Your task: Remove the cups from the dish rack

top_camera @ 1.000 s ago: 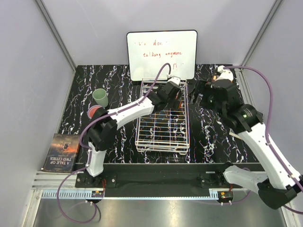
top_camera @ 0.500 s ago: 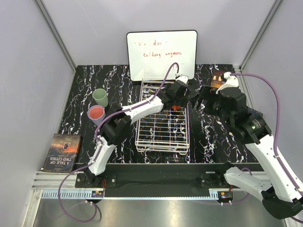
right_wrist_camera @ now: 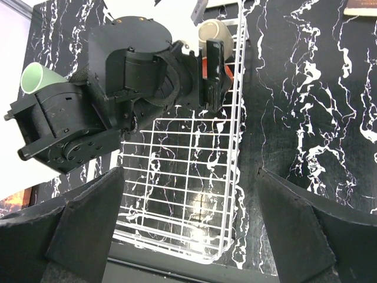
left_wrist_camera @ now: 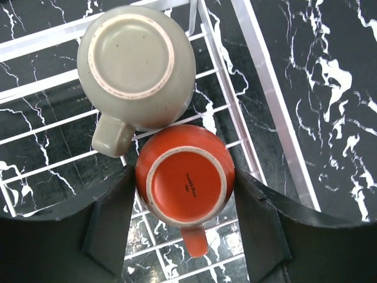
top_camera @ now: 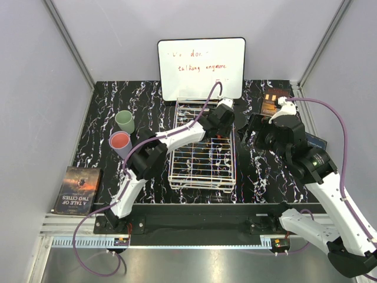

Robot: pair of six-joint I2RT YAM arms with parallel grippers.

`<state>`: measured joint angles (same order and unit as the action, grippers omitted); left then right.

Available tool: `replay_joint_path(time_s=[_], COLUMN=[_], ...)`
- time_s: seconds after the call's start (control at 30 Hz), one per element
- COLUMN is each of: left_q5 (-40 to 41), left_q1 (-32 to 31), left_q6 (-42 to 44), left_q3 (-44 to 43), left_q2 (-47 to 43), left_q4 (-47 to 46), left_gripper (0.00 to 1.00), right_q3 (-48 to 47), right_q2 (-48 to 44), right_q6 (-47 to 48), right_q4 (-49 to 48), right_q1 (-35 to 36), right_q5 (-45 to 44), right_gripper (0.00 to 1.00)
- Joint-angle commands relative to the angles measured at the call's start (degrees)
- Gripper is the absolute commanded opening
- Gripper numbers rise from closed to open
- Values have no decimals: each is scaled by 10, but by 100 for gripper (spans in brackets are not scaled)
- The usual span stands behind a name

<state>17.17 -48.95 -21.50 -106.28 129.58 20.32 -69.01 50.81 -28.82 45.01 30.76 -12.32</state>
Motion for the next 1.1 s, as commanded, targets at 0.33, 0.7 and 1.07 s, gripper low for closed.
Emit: replay_joint_path(time_s=[0.33,0.7,1.07], left_q5=[13,-209,-472], left_q1=[-1,25,120], left_q6=[-30,-210,-432], left_q3=[94,444,648], left_q2=[-171,-540,-609], left_q4=[-29,-287,-698], left_gripper=[0,0,0], right_q3=[5,21,53], right_q2=[-22,0,23], right_q6=[-9,-42,-134], right_q4=[-9,-98,-258], right_q1=[3,3,3], right_q5=[0,29,207], right_gripper=[100,100,100])
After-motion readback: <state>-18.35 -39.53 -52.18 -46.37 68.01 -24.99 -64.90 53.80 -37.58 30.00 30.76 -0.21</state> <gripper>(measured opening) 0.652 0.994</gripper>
